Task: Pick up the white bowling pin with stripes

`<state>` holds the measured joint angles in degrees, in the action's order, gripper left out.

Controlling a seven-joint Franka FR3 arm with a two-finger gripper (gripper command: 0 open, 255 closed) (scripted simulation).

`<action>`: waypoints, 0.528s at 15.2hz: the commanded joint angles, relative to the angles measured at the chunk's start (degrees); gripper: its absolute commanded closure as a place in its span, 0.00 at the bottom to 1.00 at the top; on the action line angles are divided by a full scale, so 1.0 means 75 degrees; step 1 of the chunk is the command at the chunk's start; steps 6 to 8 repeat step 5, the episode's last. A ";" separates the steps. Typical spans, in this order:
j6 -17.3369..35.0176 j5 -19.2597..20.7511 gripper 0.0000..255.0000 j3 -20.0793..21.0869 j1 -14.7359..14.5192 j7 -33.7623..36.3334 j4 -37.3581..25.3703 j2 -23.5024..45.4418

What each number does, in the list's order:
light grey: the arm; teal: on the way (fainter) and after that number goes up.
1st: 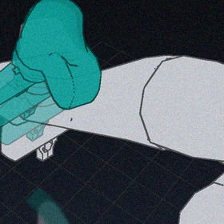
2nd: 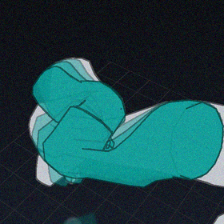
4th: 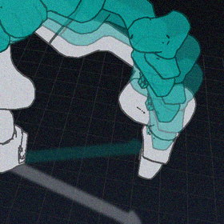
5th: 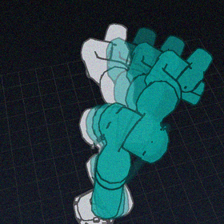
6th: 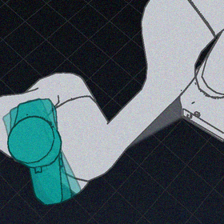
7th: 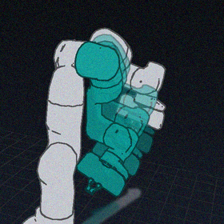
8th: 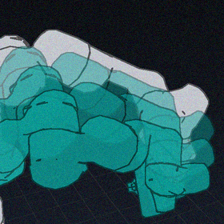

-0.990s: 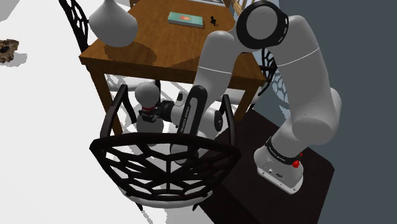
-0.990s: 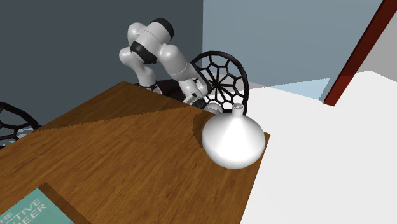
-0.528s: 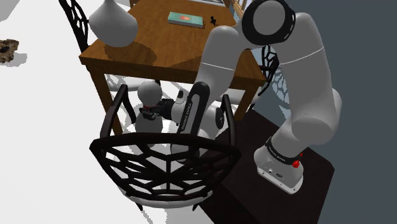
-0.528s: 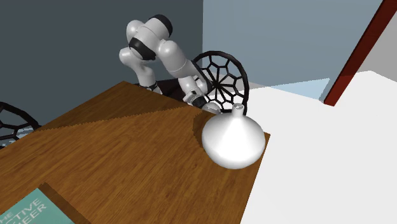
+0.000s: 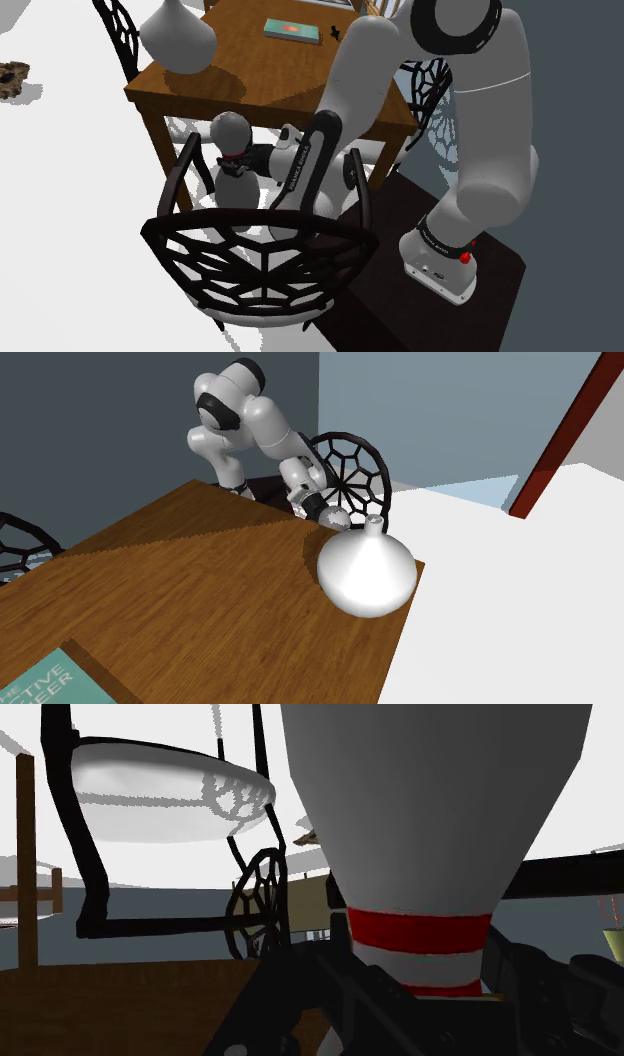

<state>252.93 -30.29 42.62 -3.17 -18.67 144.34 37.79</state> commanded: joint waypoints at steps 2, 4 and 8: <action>-0.0282 -0.0228 1.00 0.0233 0.0157 -0.0001 0.0148 -0.0480; -0.0394 -0.0314 1.00 0.0313 0.0208 -0.0002 0.0192 -0.0648; -0.0394 -0.0314 1.00 0.0312 0.0208 -0.0001 0.0192 -0.0648</action>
